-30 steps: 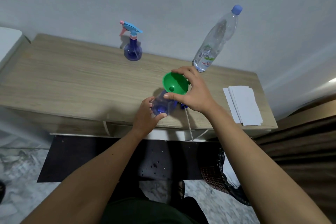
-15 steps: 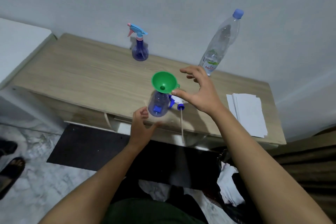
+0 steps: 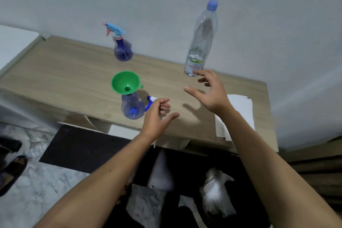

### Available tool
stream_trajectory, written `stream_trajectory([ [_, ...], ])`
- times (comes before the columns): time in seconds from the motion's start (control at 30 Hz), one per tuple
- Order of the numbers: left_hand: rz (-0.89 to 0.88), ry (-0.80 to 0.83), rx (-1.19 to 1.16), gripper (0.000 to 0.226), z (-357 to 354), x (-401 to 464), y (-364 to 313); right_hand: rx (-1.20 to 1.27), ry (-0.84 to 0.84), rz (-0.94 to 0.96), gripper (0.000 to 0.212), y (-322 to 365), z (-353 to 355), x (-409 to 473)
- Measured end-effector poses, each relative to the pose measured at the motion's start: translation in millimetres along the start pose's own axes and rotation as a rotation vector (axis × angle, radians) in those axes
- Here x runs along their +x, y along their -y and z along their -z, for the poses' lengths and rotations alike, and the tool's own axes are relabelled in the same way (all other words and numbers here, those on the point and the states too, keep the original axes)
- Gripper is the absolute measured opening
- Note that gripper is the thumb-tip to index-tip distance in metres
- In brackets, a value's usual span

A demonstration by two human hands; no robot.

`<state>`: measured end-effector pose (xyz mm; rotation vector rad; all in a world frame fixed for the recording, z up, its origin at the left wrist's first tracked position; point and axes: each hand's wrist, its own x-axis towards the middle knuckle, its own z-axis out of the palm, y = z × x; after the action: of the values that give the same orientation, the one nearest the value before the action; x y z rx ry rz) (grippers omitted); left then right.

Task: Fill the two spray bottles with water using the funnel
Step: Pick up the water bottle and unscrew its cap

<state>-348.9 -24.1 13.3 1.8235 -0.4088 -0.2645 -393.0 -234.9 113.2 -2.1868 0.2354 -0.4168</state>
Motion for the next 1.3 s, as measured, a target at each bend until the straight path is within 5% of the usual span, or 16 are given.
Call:
stream_trajectory([
  [0.3,-0.004,0.017,0.085,0.081,-53,102,-21,0.023,-0.132,-0.071,0.067,-45,41,81],
  [0.67,0.008,0.05,-0.014,0.119,-77,250,-39,0.019,-0.178,-0.054,0.107,-65,37,187],
  [0.9,-0.027,0.124,-0.076,0.096,-88,270,-39,0.164,-0.19,-0.045,0.086,-67,29,200],
  [1.3,-0.027,0.114,-0.092,0.093,-77,205,-51,0.206,-0.173,-0.103,0.092,-40,35,140],
])
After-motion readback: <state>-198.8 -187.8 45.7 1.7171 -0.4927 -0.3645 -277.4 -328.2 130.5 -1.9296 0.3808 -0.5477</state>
